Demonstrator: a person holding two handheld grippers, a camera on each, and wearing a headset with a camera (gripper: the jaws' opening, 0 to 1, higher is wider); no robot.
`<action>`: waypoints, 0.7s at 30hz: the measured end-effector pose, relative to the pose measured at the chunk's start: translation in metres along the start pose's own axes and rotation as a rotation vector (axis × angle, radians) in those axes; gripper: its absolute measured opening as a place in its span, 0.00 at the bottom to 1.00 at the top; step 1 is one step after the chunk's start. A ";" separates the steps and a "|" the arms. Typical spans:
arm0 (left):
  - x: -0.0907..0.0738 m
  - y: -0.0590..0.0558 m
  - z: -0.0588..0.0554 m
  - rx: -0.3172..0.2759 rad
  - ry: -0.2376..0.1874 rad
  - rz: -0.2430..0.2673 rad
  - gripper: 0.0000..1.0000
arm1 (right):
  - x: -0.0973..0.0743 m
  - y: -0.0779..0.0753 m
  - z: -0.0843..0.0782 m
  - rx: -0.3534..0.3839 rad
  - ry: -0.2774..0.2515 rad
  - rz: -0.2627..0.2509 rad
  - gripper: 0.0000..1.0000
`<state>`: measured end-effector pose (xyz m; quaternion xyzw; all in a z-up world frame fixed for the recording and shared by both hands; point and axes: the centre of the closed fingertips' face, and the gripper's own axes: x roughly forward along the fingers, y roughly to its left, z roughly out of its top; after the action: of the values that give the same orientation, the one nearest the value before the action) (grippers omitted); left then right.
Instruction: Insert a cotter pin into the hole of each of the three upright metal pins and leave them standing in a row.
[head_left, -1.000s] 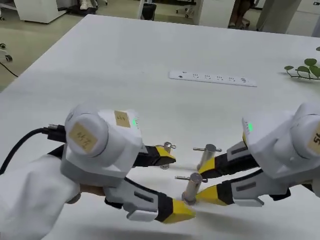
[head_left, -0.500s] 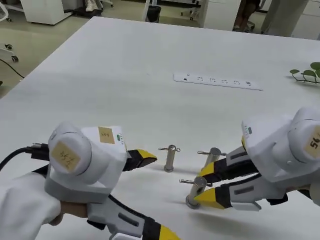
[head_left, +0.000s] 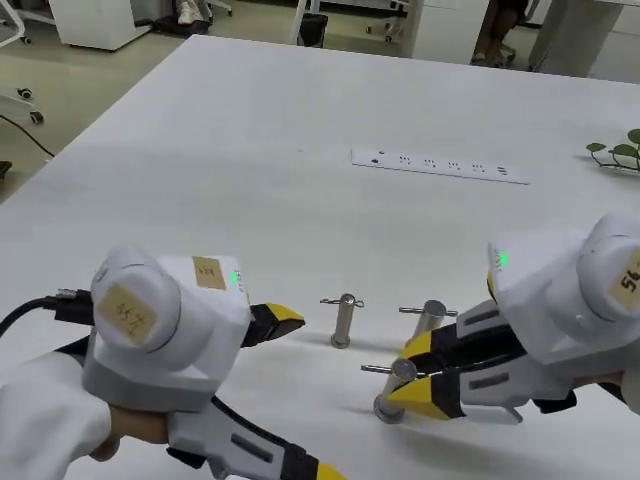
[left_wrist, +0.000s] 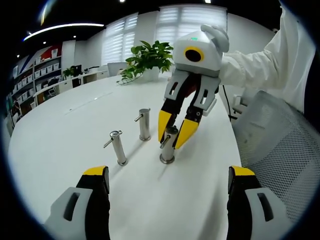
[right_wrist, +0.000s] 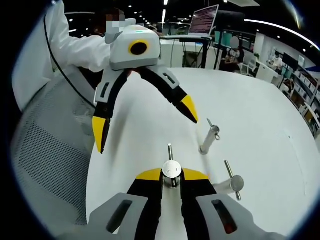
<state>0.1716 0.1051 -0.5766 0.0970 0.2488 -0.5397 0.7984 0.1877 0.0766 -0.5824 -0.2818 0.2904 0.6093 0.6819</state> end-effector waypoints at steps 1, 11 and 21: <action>0.000 0.000 -0.001 -0.004 0.005 0.000 0.99 | 0.000 0.000 0.000 -0.003 0.001 -0.001 0.08; -0.002 0.006 -0.002 -0.003 -0.002 0.041 0.99 | -0.016 0.004 -0.010 -0.010 0.017 -0.017 0.08; -0.006 0.007 -0.001 -0.053 -0.018 0.044 0.99 | -0.050 -0.020 -0.035 0.027 0.020 -0.063 0.08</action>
<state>0.1757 0.1125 -0.5751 0.0766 0.2537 -0.5162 0.8144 0.2015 0.0152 -0.5686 -0.2875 0.2963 0.5806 0.7017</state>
